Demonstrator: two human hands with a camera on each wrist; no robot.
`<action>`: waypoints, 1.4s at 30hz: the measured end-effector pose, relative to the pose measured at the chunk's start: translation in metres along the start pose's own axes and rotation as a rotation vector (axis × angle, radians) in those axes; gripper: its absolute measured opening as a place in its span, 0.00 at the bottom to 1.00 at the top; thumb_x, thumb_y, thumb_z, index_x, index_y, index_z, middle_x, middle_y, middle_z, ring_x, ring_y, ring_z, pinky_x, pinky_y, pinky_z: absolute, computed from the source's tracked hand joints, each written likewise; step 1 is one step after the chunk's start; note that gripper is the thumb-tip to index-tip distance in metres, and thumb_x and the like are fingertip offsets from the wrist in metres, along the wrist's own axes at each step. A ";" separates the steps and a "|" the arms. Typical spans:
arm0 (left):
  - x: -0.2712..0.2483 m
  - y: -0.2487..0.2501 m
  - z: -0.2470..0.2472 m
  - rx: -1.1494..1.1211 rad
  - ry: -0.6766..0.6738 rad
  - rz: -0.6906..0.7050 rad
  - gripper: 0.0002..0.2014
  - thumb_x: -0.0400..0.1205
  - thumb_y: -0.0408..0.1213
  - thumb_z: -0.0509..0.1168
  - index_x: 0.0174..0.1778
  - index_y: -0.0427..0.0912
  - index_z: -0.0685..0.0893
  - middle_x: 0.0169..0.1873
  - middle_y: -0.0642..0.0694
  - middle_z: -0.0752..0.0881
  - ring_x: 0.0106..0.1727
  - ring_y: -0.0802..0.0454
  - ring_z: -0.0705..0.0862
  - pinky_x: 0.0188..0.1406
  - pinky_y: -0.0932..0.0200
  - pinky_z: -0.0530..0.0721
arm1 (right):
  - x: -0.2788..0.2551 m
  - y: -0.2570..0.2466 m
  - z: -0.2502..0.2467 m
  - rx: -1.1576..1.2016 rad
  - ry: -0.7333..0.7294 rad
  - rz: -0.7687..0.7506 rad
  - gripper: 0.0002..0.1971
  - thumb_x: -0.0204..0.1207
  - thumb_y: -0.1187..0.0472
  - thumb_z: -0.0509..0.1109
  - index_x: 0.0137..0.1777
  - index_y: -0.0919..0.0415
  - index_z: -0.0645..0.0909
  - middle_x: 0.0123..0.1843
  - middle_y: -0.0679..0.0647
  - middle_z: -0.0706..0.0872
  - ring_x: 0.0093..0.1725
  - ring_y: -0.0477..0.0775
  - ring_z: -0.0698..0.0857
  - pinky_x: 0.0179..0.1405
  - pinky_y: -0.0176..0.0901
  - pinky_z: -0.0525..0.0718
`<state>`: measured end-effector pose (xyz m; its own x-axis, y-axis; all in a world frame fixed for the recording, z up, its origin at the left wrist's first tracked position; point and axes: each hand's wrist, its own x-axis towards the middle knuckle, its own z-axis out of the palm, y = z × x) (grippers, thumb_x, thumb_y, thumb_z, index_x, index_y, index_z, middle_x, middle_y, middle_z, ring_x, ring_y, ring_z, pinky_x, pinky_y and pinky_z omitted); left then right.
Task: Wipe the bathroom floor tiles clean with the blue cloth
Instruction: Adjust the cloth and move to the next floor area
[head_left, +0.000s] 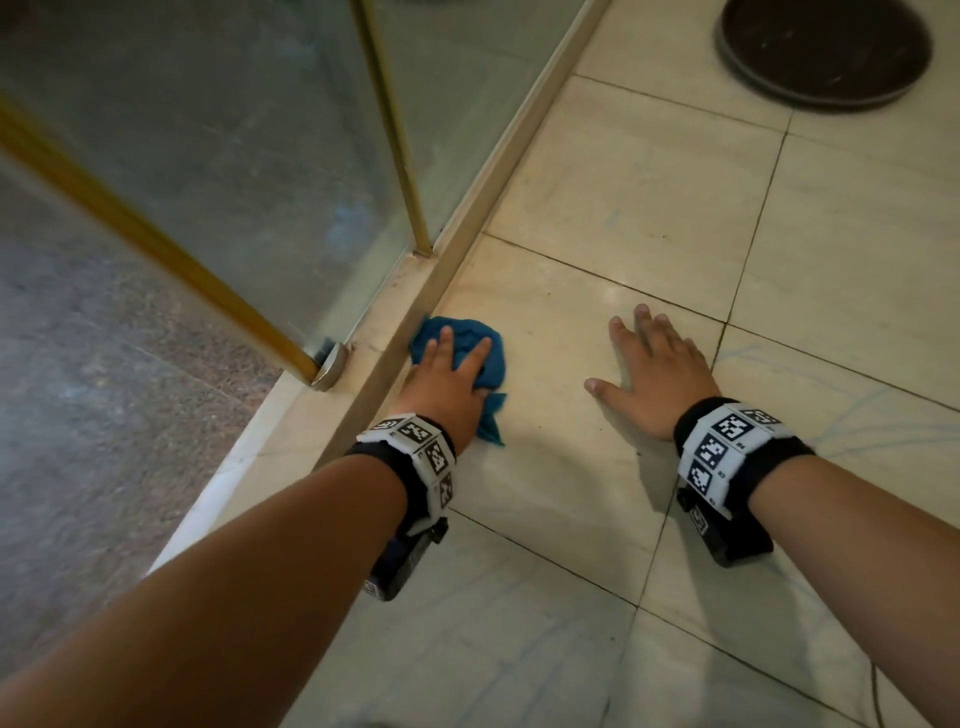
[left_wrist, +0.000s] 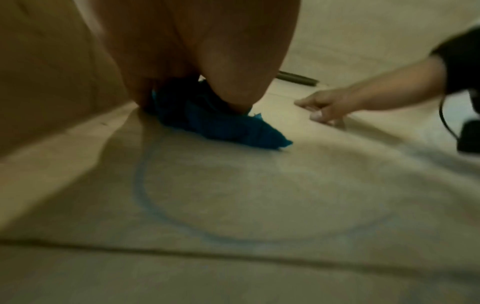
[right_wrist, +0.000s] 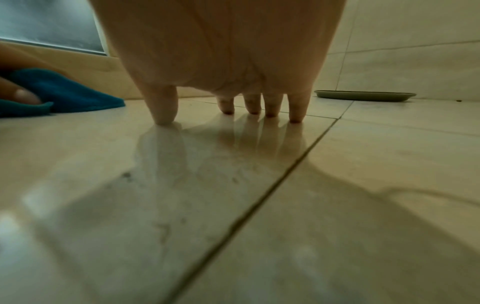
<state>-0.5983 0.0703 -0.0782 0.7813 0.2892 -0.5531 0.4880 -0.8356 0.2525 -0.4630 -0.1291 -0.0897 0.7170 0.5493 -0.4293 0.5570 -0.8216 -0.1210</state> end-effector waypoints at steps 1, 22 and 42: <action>-0.002 -0.005 -0.003 0.000 -0.014 -0.023 0.30 0.90 0.45 0.50 0.85 0.58 0.41 0.84 0.41 0.34 0.85 0.41 0.39 0.84 0.47 0.48 | 0.000 0.000 0.000 -0.001 -0.004 -0.001 0.41 0.77 0.33 0.52 0.83 0.50 0.40 0.85 0.55 0.37 0.83 0.58 0.42 0.81 0.59 0.47; -0.037 0.009 0.025 0.315 -0.138 0.272 0.29 0.88 0.55 0.43 0.84 0.59 0.40 0.84 0.38 0.35 0.84 0.39 0.37 0.84 0.44 0.48 | -0.024 -0.015 0.004 -0.003 -0.127 -0.060 0.48 0.72 0.31 0.60 0.82 0.46 0.35 0.83 0.53 0.30 0.83 0.58 0.37 0.81 0.59 0.45; -0.052 -0.016 0.019 0.189 -0.136 0.087 0.49 0.80 0.22 0.65 0.84 0.56 0.38 0.83 0.39 0.33 0.84 0.38 0.39 0.83 0.45 0.55 | -0.023 -0.015 0.003 -0.029 -0.125 -0.058 0.48 0.72 0.29 0.58 0.82 0.46 0.35 0.84 0.53 0.31 0.83 0.58 0.38 0.81 0.58 0.46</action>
<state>-0.6542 0.0601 -0.0690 0.7515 0.1579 -0.6405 0.3298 -0.9308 0.1575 -0.4892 -0.1304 -0.0810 0.6263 0.5709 -0.5308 0.6090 -0.7834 -0.1240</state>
